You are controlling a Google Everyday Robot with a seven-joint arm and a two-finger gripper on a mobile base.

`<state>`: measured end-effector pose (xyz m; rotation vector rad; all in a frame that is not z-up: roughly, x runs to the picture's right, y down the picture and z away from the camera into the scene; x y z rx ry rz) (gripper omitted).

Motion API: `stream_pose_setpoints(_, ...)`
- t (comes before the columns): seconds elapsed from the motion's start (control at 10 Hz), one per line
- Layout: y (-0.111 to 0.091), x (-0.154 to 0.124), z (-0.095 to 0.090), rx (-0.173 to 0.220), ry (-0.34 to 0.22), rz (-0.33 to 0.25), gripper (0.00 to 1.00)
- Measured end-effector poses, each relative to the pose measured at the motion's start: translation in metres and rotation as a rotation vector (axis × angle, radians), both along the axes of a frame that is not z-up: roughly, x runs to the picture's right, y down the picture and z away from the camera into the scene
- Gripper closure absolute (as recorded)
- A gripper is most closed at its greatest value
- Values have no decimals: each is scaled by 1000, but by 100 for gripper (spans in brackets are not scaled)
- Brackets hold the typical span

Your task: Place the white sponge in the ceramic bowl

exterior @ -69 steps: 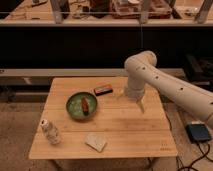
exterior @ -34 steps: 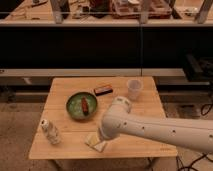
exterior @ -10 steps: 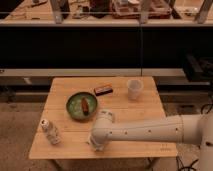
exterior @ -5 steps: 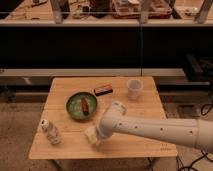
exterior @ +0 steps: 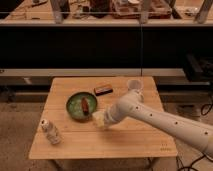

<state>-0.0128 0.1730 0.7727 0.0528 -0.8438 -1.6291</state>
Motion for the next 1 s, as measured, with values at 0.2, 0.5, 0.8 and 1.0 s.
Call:
stream_pose_setpoints(0.2, -35, -27, 7, -7, -80, 68, 81)
stream_pose_setpoints(0.5, -69, -64, 28, -11, -125, 93, 81)
stream_pose_setpoints(0.8, -88, -101, 53, -14, -133, 61, 63)
stream_pose_setpoints(1.0, -94, -116, 69, -12, -132, 40, 49)
